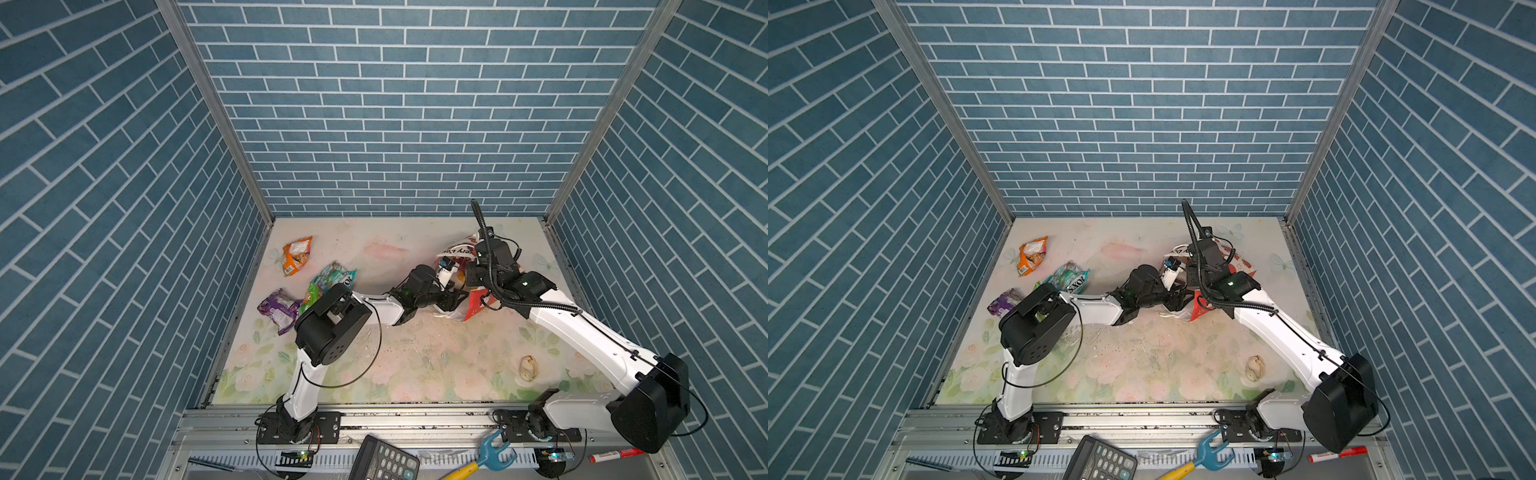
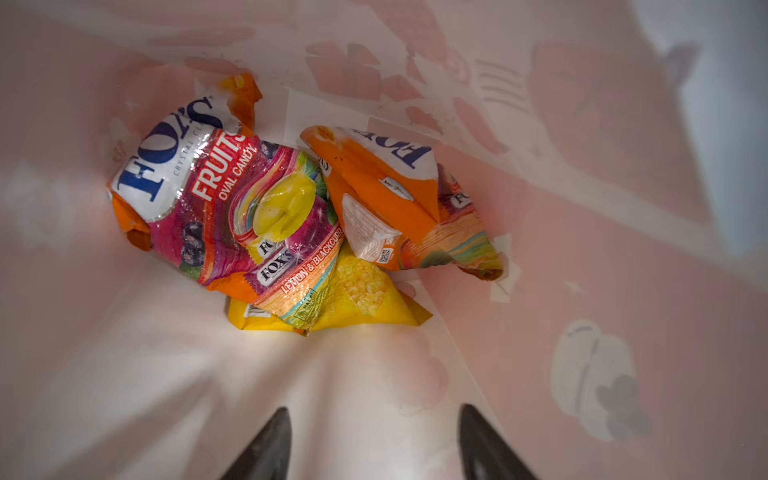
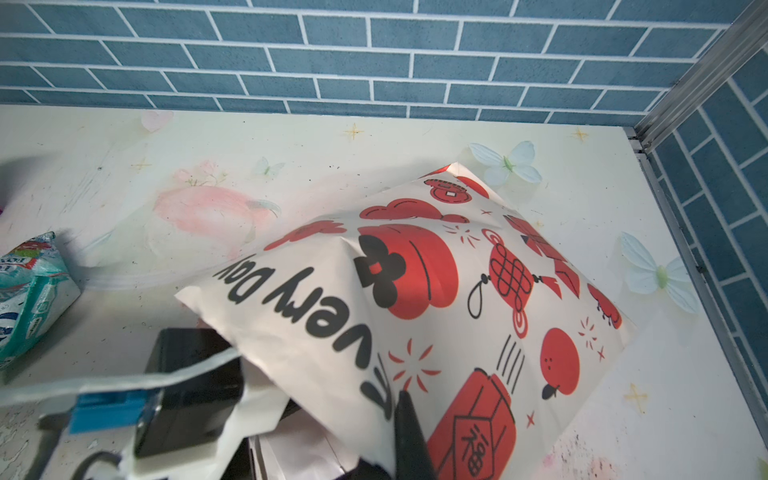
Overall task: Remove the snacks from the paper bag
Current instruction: 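Lower the left gripper into the bag toward the Fox's packets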
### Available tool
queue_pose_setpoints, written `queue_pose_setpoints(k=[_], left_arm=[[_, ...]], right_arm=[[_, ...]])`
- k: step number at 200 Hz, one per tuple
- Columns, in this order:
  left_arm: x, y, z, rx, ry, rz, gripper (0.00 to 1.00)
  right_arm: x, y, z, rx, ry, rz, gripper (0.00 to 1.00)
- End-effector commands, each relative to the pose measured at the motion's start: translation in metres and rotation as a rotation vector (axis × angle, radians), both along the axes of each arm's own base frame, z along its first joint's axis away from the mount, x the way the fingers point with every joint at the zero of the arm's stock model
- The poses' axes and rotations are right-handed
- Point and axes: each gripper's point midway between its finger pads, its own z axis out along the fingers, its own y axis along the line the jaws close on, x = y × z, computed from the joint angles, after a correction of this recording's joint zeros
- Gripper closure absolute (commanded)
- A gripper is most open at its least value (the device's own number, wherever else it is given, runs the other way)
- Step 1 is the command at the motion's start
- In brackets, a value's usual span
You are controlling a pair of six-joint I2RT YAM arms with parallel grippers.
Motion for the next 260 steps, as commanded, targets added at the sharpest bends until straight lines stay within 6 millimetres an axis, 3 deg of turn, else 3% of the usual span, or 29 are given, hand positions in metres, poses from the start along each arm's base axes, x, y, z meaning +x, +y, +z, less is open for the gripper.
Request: queue_pose_setpoints(k=[1,40,65,134,194,230,260], left_arm=[[0.009,-0.006,-0.002,0.019,0.004,0.027,0.24],[0.027,-0.006,-0.01,0.027,0.074,0.132,0.16],[0.038,-0.003,-0.017,0.039,0.138,0.214,0.16],[0.054,-0.02,-0.029,-0.036,0.315,0.3,0.16],[0.069,-0.028,-0.037,-0.034,0.336,0.372,0.16],[0.078,-0.038,-0.033,-0.067,0.339,0.381,0.19],[0.086,-0.038,-0.043,-0.075,0.36,0.426,0.23]], right_arm=[[-0.002,-0.004,0.018,0.056,-0.033,-0.034,1.0],[-0.003,-0.007,0.019,0.057,-0.039,-0.039,1.0],[-0.003,-0.005,0.014,0.063,-0.03,-0.034,1.0],[-0.001,-0.002,0.005,0.087,-0.021,-0.039,1.0],[0.001,0.003,-0.002,0.097,-0.008,-0.028,1.0],[0.001,0.005,-0.006,0.103,0.0,-0.024,1.0],[0.001,0.006,-0.006,0.107,0.001,-0.023,1.0]])
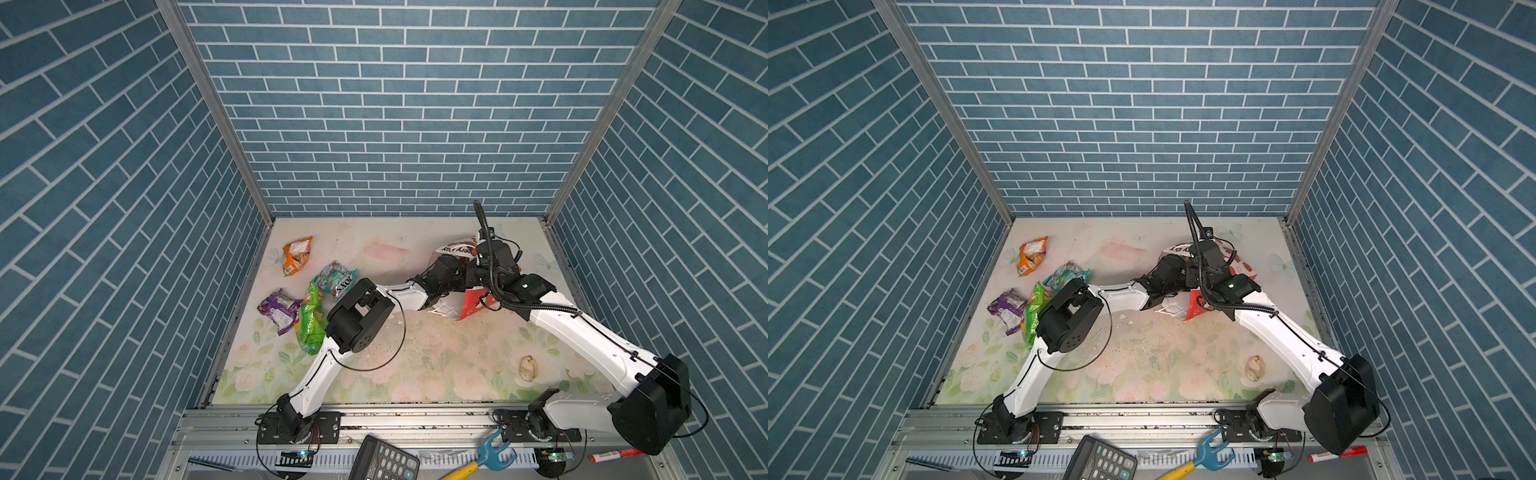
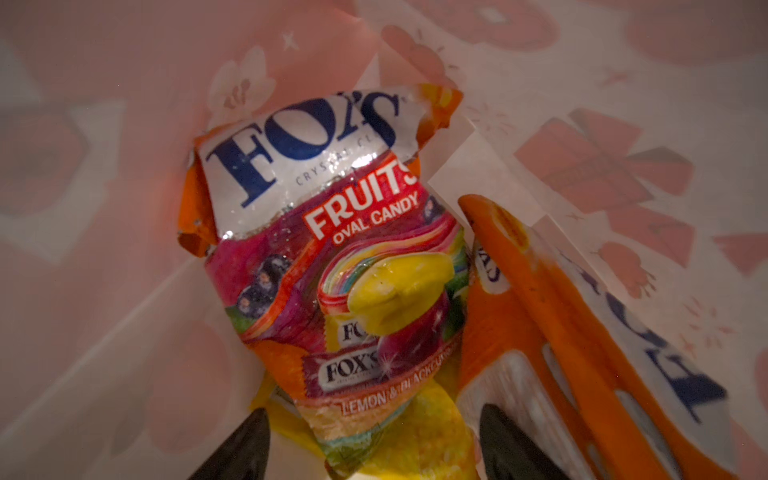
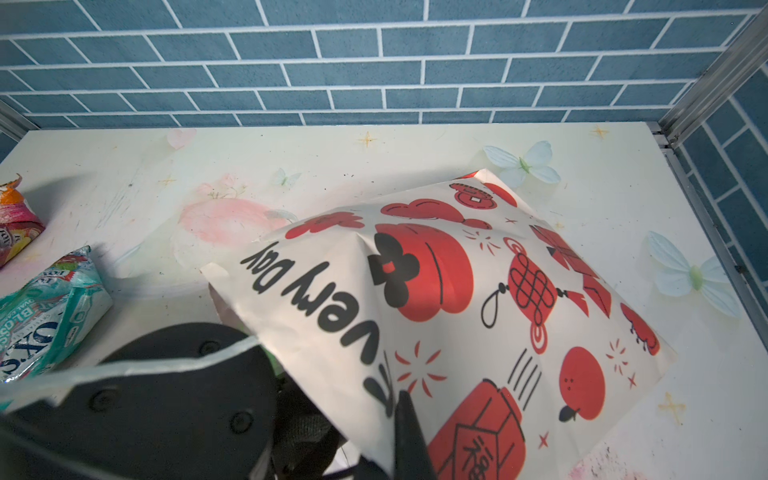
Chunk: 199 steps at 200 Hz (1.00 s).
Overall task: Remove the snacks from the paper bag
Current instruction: 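Lower the left gripper into the bag toward the Fox's packets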
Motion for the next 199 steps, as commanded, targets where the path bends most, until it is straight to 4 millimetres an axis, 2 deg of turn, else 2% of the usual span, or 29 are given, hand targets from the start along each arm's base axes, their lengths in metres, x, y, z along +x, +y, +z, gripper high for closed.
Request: queue_pose_setpoints(k=[1,20,52,85,100,133,147,166,199], left_arm=[[0.013,0.003,-0.012,0.002,0.035,0.073,0.24],[0.016,0.001,-0.017,0.002,0.04,0.088,0.3],[0.019,0.004,-0.025,0.042,0.045,0.105,0.55],[0.022,0.001,-0.034,0.049,0.057,0.109,0.6],[0.022,-0.001,-0.035,0.051,0.063,0.102,0.7],[0.023,0.002,-0.029,0.064,0.049,0.104,0.85],[0.02,0.003,-0.024,0.064,0.032,0.083,0.89],[0.021,0.016,-0.016,0.088,-0.003,0.095,1.0],[0.024,0.032,-0.003,0.065,-0.016,0.109,1.0]], right_arm=[[0.0,-0.001,-0.005,0.043,0.015,-0.033,1.0],[0.001,-0.001,-0.007,0.042,0.016,-0.033,1.0],[0.0,0.0,-0.008,0.044,0.023,-0.032,1.0],[-0.002,-0.003,-0.009,0.048,0.017,-0.04,1.0],[-0.002,-0.003,-0.01,0.049,0.025,-0.041,1.0],[-0.004,-0.006,-0.012,0.043,0.031,-0.051,1.0],[-0.004,-0.009,-0.012,0.038,0.029,-0.059,1.0],[-0.006,-0.015,-0.013,0.012,0.032,-0.069,1.0],[-0.01,-0.024,-0.014,-0.009,0.028,-0.091,1.0]])
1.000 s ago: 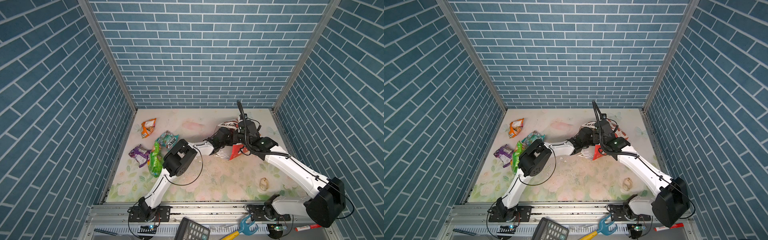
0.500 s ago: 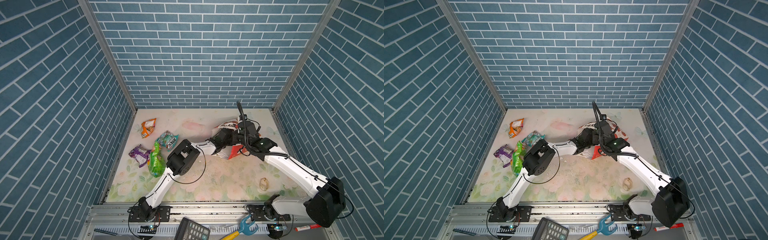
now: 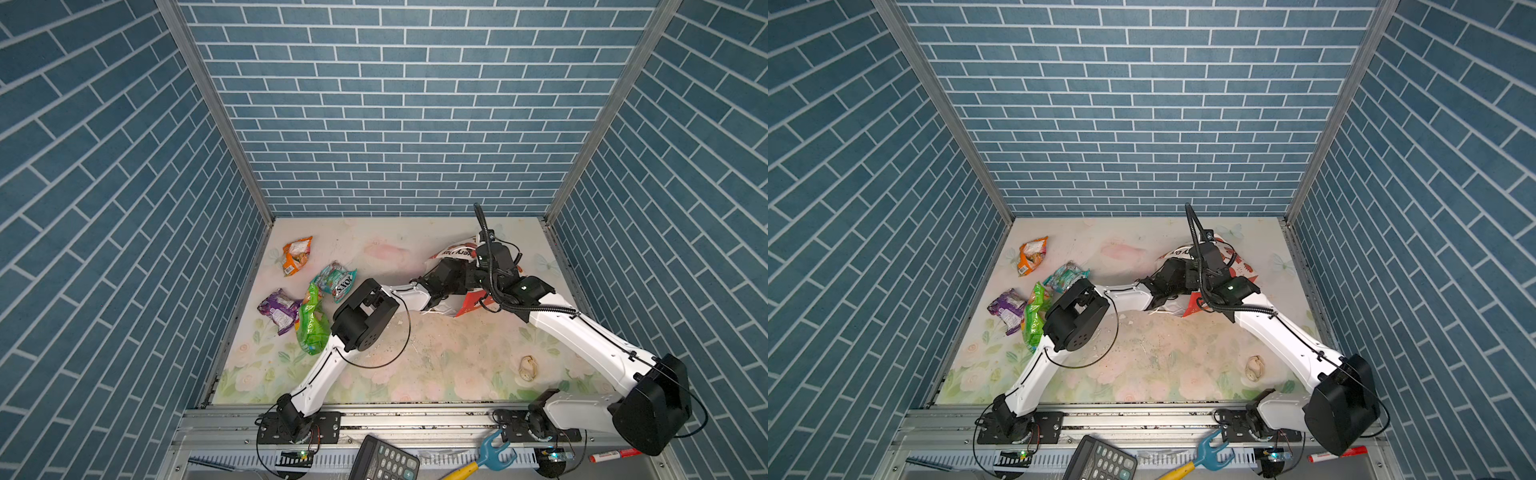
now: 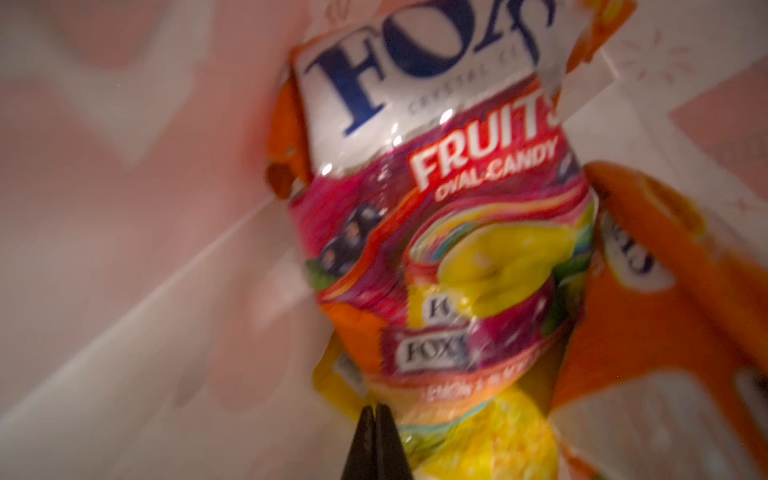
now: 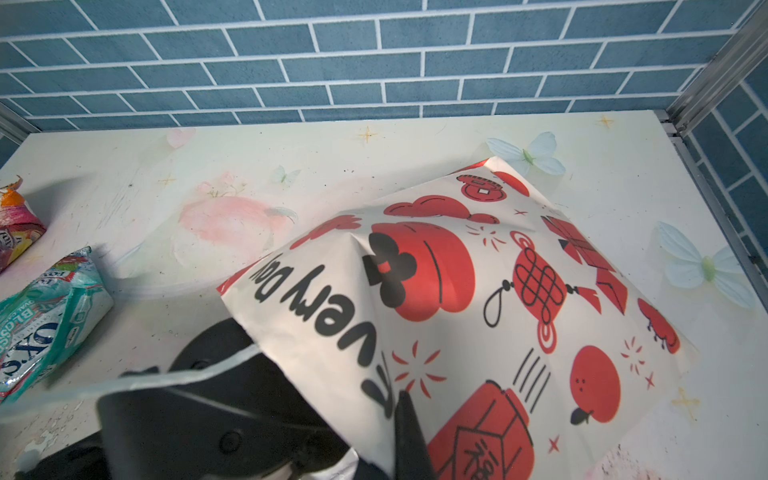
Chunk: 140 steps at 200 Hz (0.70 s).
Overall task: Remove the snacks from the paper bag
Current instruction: 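Lower the left gripper into the bag toward the Fox's packets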
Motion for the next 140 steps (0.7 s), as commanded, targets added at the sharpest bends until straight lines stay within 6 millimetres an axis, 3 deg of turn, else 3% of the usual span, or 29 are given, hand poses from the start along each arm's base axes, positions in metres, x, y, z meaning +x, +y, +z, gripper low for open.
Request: queue_pose_setpoints(k=[1,60,87,96,126,140], left_arm=[[0.018,0.02,0.031,-0.026,-0.062,0.049,1.0],[0.015,0.014,0.041,-0.097,-0.038,0.032,1.0],[0.018,0.007,0.04,-0.155,-0.012,0.044,0.39],[0.02,0.004,0.04,-0.175,-0.008,0.043,0.24],[0.028,-0.01,0.025,-0.134,-0.002,0.06,0.1],[0.03,-0.018,0.015,-0.108,0.018,0.06,0.09]], right_arm=[[-0.009,-0.022,-0.006,-0.022,0.022,-0.078,1.0],[-0.008,-0.024,-0.009,-0.028,0.034,-0.086,1.0],[-0.007,-0.022,-0.014,-0.028,0.048,-0.081,1.0],[-0.006,-0.021,-0.015,-0.028,0.051,-0.079,1.0],[-0.003,-0.013,-0.019,-0.011,0.057,-0.053,1.0],[0.0,-0.007,-0.021,-0.001,0.059,-0.037,1.0]])
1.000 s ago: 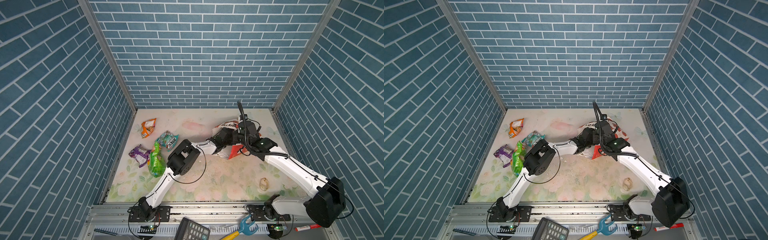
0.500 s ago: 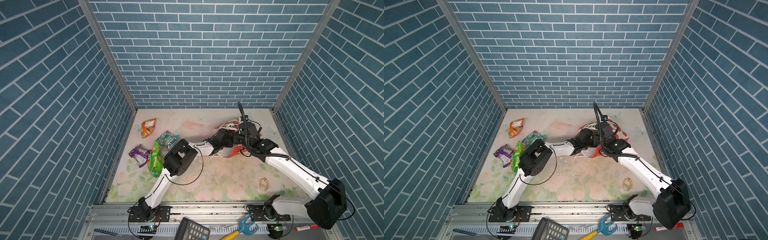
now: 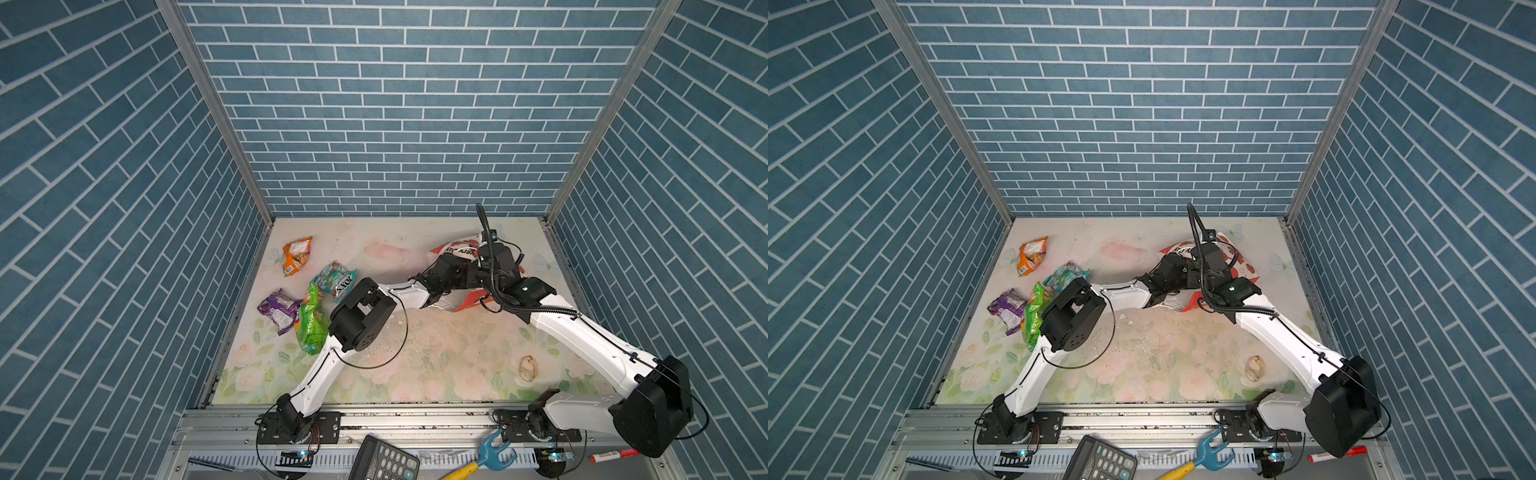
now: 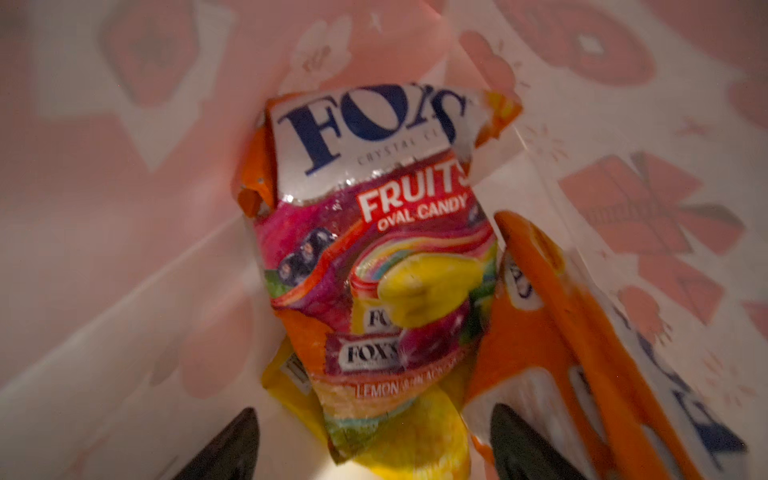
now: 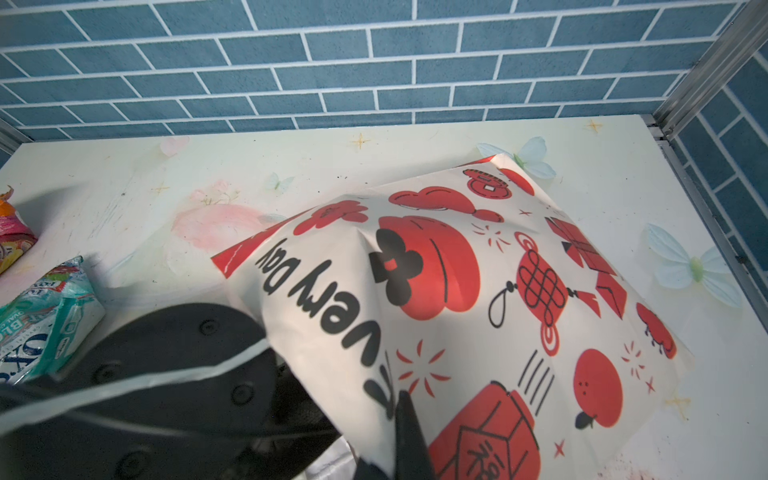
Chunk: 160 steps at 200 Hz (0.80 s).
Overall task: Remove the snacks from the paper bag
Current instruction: 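Lower the left gripper into the bag toward the Fox's packets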
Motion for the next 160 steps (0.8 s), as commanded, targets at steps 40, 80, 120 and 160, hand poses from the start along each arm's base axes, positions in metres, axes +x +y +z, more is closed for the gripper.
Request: queue_pose_setpoints(k=[40,80,120,160], left_arm=[[0.025,-0.01,-0.042,0.097,0.065,0.105,0.23],[0.024,-0.018,-0.058,0.123,0.106,0.091,0.79],[0.022,-0.006,-0.024,0.143,0.02,0.081,1.0],[0.015,0.012,0.026,0.113,-0.079,0.074,1.0]], right_arm=[[0.001,0.007,-0.026,0.017,0.075,0.014,1.0],[0.002,0.008,-0.023,0.022,0.065,0.019,1.0],[-0.003,-0.004,-0.025,-0.007,0.063,-0.015,1.0],[-0.009,-0.016,-0.032,-0.038,0.077,-0.047,1.0]])
